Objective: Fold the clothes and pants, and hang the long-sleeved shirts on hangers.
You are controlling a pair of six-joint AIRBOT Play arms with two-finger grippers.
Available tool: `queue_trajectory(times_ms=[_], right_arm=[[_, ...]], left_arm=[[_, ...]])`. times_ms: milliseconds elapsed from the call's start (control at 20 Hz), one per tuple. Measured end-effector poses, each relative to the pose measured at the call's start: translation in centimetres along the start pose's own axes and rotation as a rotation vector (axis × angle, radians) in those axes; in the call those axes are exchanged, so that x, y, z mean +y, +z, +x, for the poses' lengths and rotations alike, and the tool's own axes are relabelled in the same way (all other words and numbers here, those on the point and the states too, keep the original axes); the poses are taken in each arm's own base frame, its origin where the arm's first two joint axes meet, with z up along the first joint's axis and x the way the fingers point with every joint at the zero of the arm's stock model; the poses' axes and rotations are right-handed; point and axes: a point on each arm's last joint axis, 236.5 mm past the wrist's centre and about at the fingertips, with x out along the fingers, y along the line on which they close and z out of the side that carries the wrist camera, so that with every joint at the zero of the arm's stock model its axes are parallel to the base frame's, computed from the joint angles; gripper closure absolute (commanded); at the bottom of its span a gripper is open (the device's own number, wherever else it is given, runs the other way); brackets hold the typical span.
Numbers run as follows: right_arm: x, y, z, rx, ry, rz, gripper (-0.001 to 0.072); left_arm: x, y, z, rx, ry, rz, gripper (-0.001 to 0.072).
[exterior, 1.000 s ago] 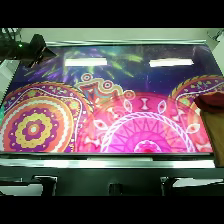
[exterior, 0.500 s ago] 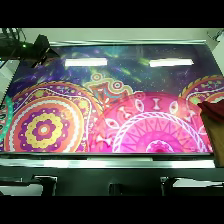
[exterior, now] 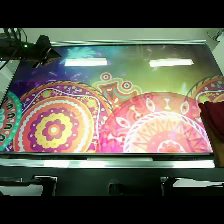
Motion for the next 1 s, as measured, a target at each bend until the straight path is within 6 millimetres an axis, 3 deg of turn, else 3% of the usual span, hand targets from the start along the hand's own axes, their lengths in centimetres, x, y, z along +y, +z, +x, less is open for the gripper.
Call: queue_trajectory(times_ms=[100, 150, 400, 500, 550, 650, 700, 750, 800, 900, 1000], right_arm=[[-0.9, -0.1, 0.4, 0.005, -0.040, 0.001, 0.0320], [-1.2, -0.4, 0.5, 0.016, -0.052, 0.002, 0.0289], [-2.1, -2.8, 0.2, 0.111, -0.092, -0.004, 0.0306], [-1.6, -3.2, -0.5, 0.110, -0.059, -0.028, 0.0409], [-0.6, -3.3, -1.0, 0.095, -0.009, -0.049, 0.0414], [3.7, -2.9, -2.6, 0.024, 0.162, -0.132, 0.0523], [6.3, -3.0, -3.7, -0.014, 0.249, -0.189, 0.0537], [9.6, -3.3, -5.1, -0.054, 0.340, -0.264, 0.0652], [12.7, -3.9, -6.4, -0.089, 0.417, -0.343, 0.0680], [19.5, -6.7, -9.0, -0.143, 0.552, -0.532, 0.0681], [26.1, -11.2, -11.4, -0.181, 0.652, -0.726, 0.0682]], left_arm=[[0.0, 0.0, 0.0, 0.001, -0.001, 0.001, 0.0687], [-0.1, 0.0, 0.0, 0.001, -0.001, 0.001, 0.0686], [0.0, 0.0, 0.0, 0.001, 0.000, 0.001, 0.0686], [0.2, 0.1, -0.1, -0.003, 0.003, 0.006, 0.0686], [0.5, 0.3, -0.2, -0.007, 0.007, 0.009, 0.0686], [1.5, 0.8, -0.6, -0.019, 0.026, 0.018, 0.0686], [2.2, 1.2, -0.8, -0.028, 0.041, 0.023, 0.0686], [2.9, 1.6, -1.1, -0.038, 0.056, 0.037, 0.0687], [3.6, 2.0, -1.4, -0.046, 0.070, 0.056, 0.0687], [5.1, 2.7, -2.2, -0.056, 0.101, 0.113, 0.0688], [6.7, 3.0, -3.0, -0.055, 0.139, 0.177, 0.0688]])
